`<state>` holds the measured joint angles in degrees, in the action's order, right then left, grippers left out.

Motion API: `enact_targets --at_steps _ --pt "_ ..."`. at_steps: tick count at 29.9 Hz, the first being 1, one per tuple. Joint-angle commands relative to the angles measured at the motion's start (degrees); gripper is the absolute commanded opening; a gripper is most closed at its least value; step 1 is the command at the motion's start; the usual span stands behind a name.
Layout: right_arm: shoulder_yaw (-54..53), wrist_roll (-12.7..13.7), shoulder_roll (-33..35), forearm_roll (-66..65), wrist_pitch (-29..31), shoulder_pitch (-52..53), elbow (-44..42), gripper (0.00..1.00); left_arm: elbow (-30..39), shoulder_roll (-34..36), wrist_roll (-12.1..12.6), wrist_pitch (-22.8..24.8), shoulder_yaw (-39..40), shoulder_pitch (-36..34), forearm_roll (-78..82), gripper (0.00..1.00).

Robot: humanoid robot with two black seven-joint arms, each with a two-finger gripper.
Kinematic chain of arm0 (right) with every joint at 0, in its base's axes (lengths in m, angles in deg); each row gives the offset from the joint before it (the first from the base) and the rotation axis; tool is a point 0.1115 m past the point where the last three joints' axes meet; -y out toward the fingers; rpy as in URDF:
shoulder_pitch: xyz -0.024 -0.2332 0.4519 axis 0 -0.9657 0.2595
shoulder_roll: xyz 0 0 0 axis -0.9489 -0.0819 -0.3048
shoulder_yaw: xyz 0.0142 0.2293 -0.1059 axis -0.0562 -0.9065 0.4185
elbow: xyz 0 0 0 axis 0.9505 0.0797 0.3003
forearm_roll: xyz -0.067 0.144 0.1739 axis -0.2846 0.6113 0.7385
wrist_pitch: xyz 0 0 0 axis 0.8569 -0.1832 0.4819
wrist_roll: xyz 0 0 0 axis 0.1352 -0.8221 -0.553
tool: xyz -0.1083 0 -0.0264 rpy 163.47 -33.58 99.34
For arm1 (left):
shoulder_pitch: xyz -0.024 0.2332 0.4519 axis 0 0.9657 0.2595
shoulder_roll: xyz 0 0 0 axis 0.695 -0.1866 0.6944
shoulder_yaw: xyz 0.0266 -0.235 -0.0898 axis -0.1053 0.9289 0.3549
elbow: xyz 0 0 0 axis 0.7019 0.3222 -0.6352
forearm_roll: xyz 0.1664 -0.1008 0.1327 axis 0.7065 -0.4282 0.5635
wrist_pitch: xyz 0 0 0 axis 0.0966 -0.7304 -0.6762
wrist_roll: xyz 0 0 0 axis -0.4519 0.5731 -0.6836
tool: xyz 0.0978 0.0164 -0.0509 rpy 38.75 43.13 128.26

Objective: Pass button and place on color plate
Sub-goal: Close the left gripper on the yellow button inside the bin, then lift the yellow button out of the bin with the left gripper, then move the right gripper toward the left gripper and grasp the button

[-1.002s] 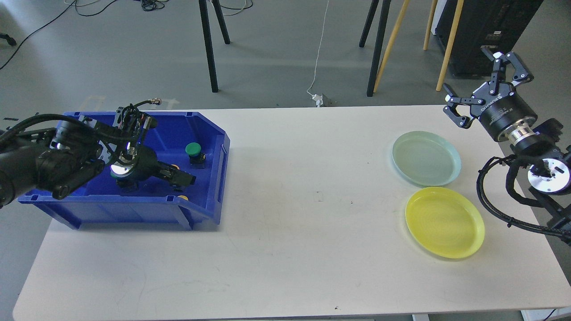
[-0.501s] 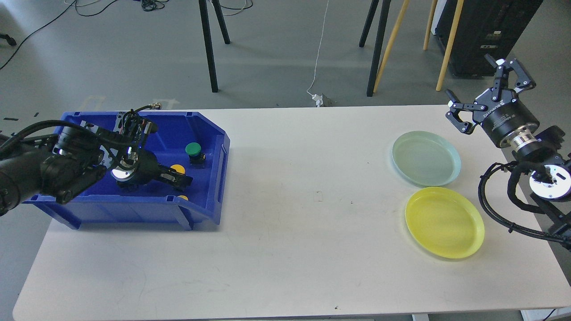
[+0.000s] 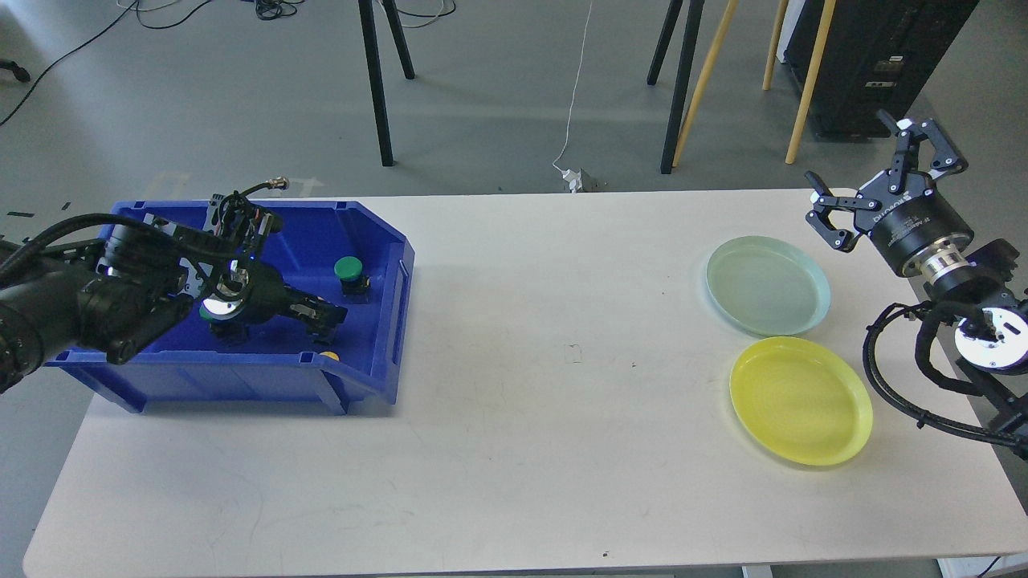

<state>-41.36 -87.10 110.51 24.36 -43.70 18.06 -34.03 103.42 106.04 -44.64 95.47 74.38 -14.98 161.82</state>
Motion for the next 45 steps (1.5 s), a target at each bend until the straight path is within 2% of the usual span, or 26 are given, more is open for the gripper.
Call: enact_targets --at_steps 1,9,12,14,17,21,23,26,29,32,36,41,45 --pt "-0.08 0.0 0.0 0.0 0.0 -0.33 -0.01 1.0 -0.03 -0.02 0.0 -0.05 0.0 -0.3 0.09 0.06" --pt "-0.17 0.0 0.0 0.0 0.0 -0.6 -0.01 1.0 1.99 1.38 0.0 0.83 0.26 -0.92 0.27 0.03" --pt "-1.05 0.0 0.26 0.0 0.0 -0.68 -0.01 1.0 8.65 7.42 0.0 3.19 2.36 -3.55 0.1 0.03" --pt "-1.58 0.0 0.52 0.0 0.0 -0.68 -0.1 1.0 16.28 12.96 0.0 4.31 6.74 -5.13 -0.52 0.04" --pt "-1.49 0.0 1.05 -0.09 0.0 -0.68 0.07 1.0 26.75 20.34 0.0 4.31 17.63 -5.05 -4.46 0.04" --pt "-1.23 -0.09 3.5 -0.88 0.0 -0.95 3.49 1.0 33.71 21.86 0.0 4.31 30.21 -2.07 -16.91 0.04" --pt "-1.23 -0.18 7.44 -1.14 0.0 -2.35 9.18 1.0 34.69 20.03 0.0 4.31 34.87 0.12 -27.44 0.04" --pt "-1.75 -0.35 16.14 -2.9 0.0 -5.42 20.43 1.0 34.34 12.39 0.0 4.31 39.71 3.37 -41.17 0.04" --pt "-2.28 -2.11 23.27 -3.78 0.0 -8.76 30.45 1.0 32.76 3.44 0.0 4.31 43.32 6.11 -43.24 0.04" --pt "-2.19 -2.82 27.41 -5.97 0.0 -11.66 37.94 1.0 26.89 -5.27 0.0 4.31 44.3 8.13 -42.62 0.04" --pt "-2.19 -2.73 26.64 -11.42 0.0 -12.2 40.77 1.0 21.86 -12.06 0.0 4.31 44.3 8.92 -41.57 0.04" --pt "-0.71 -2.2 17.59 -15.64 0.0 -8.08 39.72 1.0 21.77 -12.77 0.0 4.31 44.39 9.63 -41.13 0.04" --pt "7.63 -2.29 10.03 -17.76 0.0 -0.79 34.9 1.0 21.59 -12.77 0.0 4.31 44.39 9.71 -41.13 0.05"
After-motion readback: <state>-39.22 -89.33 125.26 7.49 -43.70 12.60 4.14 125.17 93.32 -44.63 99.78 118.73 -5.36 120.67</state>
